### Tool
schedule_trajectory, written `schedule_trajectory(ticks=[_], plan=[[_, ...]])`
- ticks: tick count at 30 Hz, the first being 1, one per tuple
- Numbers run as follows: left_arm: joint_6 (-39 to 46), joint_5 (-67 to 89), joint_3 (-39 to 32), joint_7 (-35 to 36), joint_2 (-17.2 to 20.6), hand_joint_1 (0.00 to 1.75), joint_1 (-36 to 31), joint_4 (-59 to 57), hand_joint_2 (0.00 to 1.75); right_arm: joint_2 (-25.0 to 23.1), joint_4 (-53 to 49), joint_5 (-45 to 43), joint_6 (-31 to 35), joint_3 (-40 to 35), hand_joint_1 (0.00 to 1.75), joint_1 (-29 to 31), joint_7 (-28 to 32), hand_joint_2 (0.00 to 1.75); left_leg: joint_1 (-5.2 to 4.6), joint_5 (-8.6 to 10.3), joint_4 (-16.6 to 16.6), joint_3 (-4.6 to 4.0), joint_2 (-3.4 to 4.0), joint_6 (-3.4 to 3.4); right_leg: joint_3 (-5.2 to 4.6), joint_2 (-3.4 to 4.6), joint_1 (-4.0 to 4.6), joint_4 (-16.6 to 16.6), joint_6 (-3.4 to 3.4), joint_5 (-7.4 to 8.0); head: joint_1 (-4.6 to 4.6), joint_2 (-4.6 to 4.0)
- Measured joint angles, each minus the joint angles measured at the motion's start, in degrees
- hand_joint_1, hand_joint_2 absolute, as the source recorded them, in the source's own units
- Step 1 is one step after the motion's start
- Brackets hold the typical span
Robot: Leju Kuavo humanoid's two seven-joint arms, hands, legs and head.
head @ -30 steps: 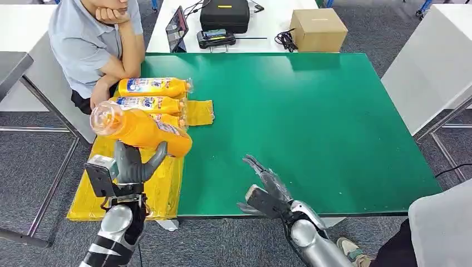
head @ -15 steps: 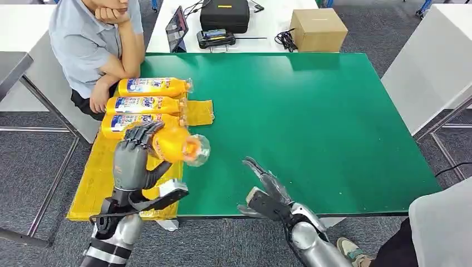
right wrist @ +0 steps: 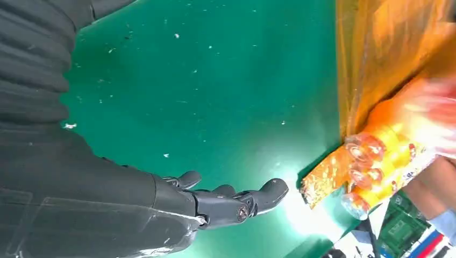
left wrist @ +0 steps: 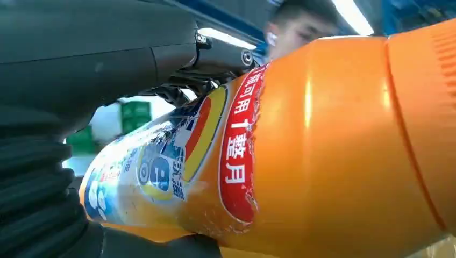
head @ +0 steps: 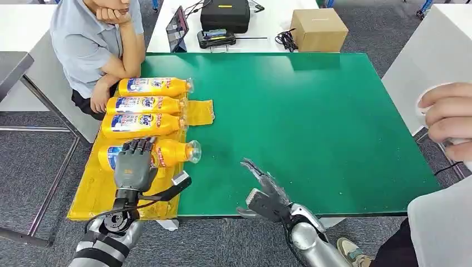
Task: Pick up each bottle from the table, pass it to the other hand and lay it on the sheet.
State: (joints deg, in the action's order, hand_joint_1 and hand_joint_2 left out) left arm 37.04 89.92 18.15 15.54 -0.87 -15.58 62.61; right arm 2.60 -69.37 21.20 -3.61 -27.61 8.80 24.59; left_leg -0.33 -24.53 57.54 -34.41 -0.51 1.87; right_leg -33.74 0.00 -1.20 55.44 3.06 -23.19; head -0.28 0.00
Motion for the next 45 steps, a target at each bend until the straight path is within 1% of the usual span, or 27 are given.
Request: schedule_trajectory(ticks=[3,7,8,9,10,11,12,13,19,26,33,39,45], plan=[[-2.1,0.0,3.3,1.4,1.4,1.75,-2.3,-4.0,1.75,-0.2,0.0,-0.1,-0.2,0.0,0.0,0.3,0.0,1.75,-0.01,0.0,0.0,-0.01,0.04,0.0,0.0,0.02,-0.01,0.0,0.0,0.01,-0.02,0.0],[-4.3,0.0,5.1,0.2,1.7,1.75,-4.9,-9.8,1.75,-0.5,0.0,-0.2,-0.7,0.0,0.0,0.8,0.1,1.75,-0.02,0.0,0.0,-0.02,0.02,0.01,0.0,0.01,-0.01,0.0,0.01,0.01,-0.02,0.0],[-4.6,0.0,5.2,-0.2,1.7,1.71,-5.4,-10.7,1.75,-0.5,0.1,-0.2,-0.7,0.0,0.0,0.8,0.1,1.75,-0.02,0.0,0.0,-0.02,0.02,0.01,-0.01,0.01,-0.01,0.0,0.01,0.01,0.0,0.0],[-4.9,0.0,5.3,-0.7,1.6,1.71,-5.8,-11.6,1.75,-0.5,0.1,-0.2,-0.8,0.0,0.0,0.9,0.1,1.75,-0.02,0.0,0.0,-0.02,0.01,0.01,-0.01,0.01,-0.01,0.0,0.01,0.01,0.0,0.0],[-5.2,0.0,5.5,-1.0,1.6,1.5,-6.2,-12.7,1.75,-0.6,0.1,-0.2,-0.8,0.0,0.0,0.9,0.1,1.75,-0.02,0.0,0.0,-0.02,0.02,0.01,-0.01,0.01,-0.01,0.0,0.01,0.01,0.0,0.0],[-5.5,0.0,5.7,-1.3,1.6,0.68,-6.6,-13.5,1.75,-0.7,0.1,-0.2,-0.8,0.0,0.0,1.0,0.1,1.75,-0.02,0.0,0.0,-0.02,0.02,0.01,-0.01,0.01,-0.01,0.0,0.01,0.01,-0.02,0.0],[-5.8,0.0,5.9,-1.4,1.6,0.45,-7.0,-14.3,1.75,-0.7,0.1,-0.2,-0.8,0.0,0.0,1.0,0.2,1.75,-0.02,0.0,0.0,-0.02,0.02,0.01,-0.01,0.01,-0.01,0.0,0.0,0.01,0.0,0.0],[-6.1,0.1,6.1,-1.5,1.6,0.0,-7.4,-15.1,1.75,-0.8,0.1,-0.2,-0.8,0.0,0.0,1.0,0.2,1.75,-0.02,0.0,0.0,-0.02,0.01,0.0,0.0,0.01,-0.01,0.0,0.0,0.01,-0.02,0.0],[-11.3,0.1,7.1,0.4,1.0,0.0,-11.0,-20.6,1.75,-1.2,0.3,-0.2,-1.0,0.0,0.0,1.2,0.2,1.75,-0.01,0.0,0.0,0.09,-0.01,0.0,0.12,-0.01,0.0,0.0,0.0,0.01,-0.02,0.0],[-12.9,0.1,8.0,2.2,0.2,0.0,-13.4,-24.2,1.75,-1.7,0.5,-0.2,-1.0,0.0,0.0,1.2,0.2,1.75,-0.01,0.01,0.0,0.39,-0.01,-0.01,0.43,-0.01,-0.01,0.0,0.0,0.01,0.0,0.0],[-17.0,0.1,8.2,4.3,-0.8,0.0,-15.2,-26.5,1.75,-1.7,0.5,0.1,-1.0,0.0,0.0,1.2,0.2,1.75,-0.01,0.01,0.0,0.64,0.0,-0.02,0.66,0.0,0.0,0.0,-0.01,0.01,-0.02,0.0],[-15.1,0.1,8.4,5.2,-1.2,0.0,-14.9,-26.6,1.75,-1.7,0.5,0.7,-1.0,0.1,0.0,1.1,0.0,1.75,0.0,0.03,0.0,0.68,0.01,-0.04,0.68,0.0,0.0,0.0,-0.01,0.01,0.0,0.0],[-13.2,0.1,8.4,5.5,-0.9,0.0,-10.8,-21.3,1.75,-1.6,0.3,1.5,-0.2,1.1,0.0,-0.5,-0.2,1.75,-0.01,0.01,0.0,0.62,-0.01,-0.04,0.66,0.0,-0.01,0.0,-0.01,-0.01,0.0,0.0]])
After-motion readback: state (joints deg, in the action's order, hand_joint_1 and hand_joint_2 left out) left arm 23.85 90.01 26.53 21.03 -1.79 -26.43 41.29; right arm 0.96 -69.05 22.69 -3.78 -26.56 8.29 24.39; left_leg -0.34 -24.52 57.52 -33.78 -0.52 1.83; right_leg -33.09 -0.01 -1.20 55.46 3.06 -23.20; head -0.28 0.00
